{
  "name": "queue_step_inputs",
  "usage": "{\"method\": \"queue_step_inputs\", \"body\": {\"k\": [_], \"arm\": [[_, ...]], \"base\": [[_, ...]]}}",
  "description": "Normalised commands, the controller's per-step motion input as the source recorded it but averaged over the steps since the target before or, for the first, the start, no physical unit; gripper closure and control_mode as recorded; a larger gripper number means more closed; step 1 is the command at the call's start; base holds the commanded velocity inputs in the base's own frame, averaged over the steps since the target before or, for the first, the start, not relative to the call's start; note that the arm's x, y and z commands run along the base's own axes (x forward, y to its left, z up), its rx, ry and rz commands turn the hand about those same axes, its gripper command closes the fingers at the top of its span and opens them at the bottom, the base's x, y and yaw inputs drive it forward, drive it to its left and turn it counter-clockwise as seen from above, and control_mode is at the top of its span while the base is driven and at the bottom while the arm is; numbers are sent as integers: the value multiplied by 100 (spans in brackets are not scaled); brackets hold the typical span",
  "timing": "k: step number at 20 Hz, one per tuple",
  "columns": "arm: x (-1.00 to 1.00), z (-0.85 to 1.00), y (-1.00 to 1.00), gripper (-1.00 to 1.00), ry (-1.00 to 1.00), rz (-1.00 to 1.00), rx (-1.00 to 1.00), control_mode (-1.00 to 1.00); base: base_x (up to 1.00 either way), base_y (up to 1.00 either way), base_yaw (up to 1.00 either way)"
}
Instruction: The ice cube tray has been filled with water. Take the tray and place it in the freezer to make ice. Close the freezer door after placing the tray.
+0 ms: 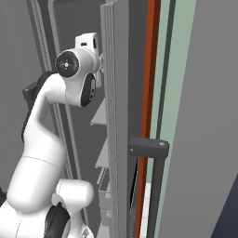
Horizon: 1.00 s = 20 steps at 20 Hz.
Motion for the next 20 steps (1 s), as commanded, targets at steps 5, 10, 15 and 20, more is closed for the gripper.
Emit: {"method": "queue_step_inputs", "body": {"k": [5,10,15,20], "arm": [[30,0,0,100,1,4,2,-100],[20,0,-4,100,1,5,2,-100],[20,0,-5,100,1,5,2,-100],[29,-2,-1,100,1,4,1,-100]], "base": [[0,0,0],[0,0,0],[0,0,0],[0,0,0]]}}
